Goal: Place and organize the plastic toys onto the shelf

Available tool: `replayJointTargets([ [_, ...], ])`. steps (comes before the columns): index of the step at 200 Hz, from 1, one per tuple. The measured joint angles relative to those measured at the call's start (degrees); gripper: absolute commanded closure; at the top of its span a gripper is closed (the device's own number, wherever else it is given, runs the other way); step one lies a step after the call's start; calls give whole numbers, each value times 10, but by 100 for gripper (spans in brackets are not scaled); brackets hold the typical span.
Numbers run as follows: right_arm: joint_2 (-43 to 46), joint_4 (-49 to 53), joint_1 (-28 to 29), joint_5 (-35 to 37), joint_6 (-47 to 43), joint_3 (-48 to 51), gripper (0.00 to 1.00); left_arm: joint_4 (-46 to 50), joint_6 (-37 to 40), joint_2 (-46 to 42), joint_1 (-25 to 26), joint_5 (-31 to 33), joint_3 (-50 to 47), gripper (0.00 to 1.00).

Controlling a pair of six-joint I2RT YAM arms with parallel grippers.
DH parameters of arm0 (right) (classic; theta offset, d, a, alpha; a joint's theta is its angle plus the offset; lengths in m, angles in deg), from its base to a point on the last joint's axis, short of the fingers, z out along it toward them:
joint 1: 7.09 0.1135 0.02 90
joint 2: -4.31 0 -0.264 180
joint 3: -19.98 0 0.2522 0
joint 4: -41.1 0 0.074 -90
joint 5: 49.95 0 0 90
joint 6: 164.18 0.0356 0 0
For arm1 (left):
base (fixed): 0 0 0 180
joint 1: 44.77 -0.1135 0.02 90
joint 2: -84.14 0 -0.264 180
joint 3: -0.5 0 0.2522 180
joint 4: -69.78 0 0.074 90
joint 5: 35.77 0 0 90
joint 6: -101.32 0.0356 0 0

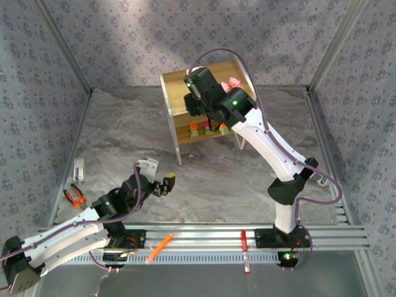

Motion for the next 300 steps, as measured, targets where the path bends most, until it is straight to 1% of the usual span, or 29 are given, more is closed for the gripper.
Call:
replayJointTargets([
  [96, -7, 11, -10, -11, -2, -12, 66, 3, -2, 0, -4, -1, -1, 10],
  [175, -13, 8, -16, -19, -2, -14, 61, 4, -2, 0, -4, -2, -1, 10],
  [253, -26, 10, -19, -21, -4, -28, 60, 4, -3, 0, -5, -4, -1, 10],
  [300, -29, 11, -19, -23, -6, -31, 57, 6, -4, 0, -7, -4, -2, 10],
])
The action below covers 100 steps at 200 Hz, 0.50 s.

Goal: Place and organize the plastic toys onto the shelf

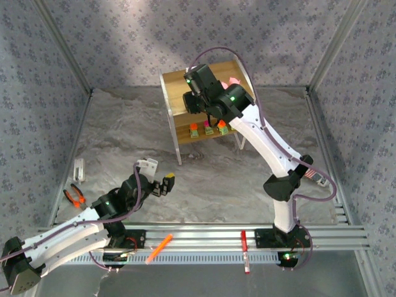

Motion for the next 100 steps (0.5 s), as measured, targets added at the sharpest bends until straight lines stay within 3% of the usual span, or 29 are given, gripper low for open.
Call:
replayJointTargets([
  [100, -2, 5, 0, 0, -4, -9, 50, 2, 0, 0, 0, 0, 0, 10],
])
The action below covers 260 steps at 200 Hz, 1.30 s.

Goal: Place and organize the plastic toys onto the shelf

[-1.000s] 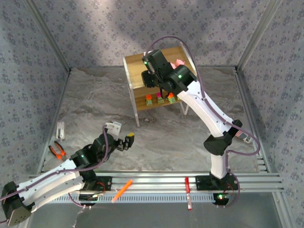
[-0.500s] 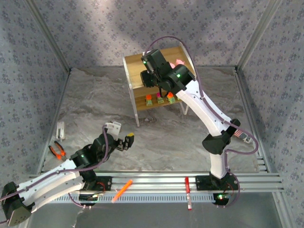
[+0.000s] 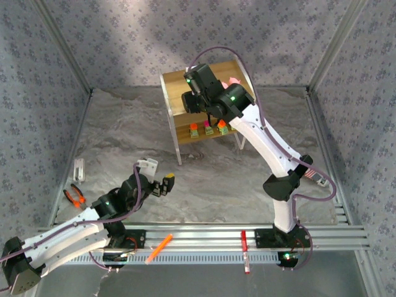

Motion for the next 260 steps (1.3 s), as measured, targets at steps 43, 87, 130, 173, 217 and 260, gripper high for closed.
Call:
replayJointTargets([
  [43, 0, 0, 0, 0, 0, 0, 49, 0, 0, 0, 0, 0, 0, 10],
  [87, 0, 3, 2, 1, 0, 0, 45, 0, 0, 0, 0, 0, 0, 10],
  [130, 1, 8, 5, 5, -2, 0, 43, 0, 0, 0, 0, 0, 0, 10],
  [173, 9, 8, 8, 12, -3, 0, 42, 0, 0, 0, 0, 0, 0, 10],
  [217, 25, 15, 12, 23, -5, 0, 41, 0, 0, 0, 0, 0, 0, 10],
  [260, 48, 17, 16, 35, -6, 3, 40, 0, 0, 0, 0, 0, 0, 10],
])
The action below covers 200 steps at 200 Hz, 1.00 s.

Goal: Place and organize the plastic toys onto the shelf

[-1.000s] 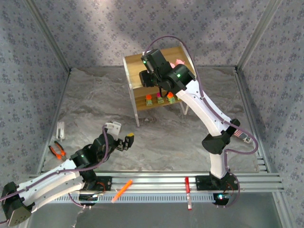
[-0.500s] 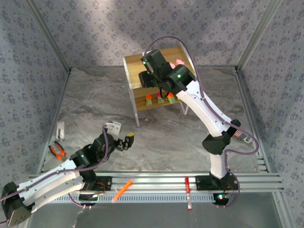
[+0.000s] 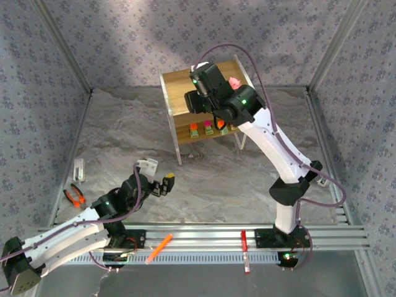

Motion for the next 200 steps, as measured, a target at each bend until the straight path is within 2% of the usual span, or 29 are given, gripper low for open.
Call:
replayJointTargets([
  [37, 36, -2, 2, 11, 0, 37, 39, 0, 0, 0, 0, 0, 0, 10],
  [111, 139, -13, 3, 32, 7, 183, 38, 0, 0, 1, 0, 0, 0, 10],
  [200, 293, -53, -27, 36, 59, 422, 38, -6, 0, 17, 0, -9, 0, 9],
])
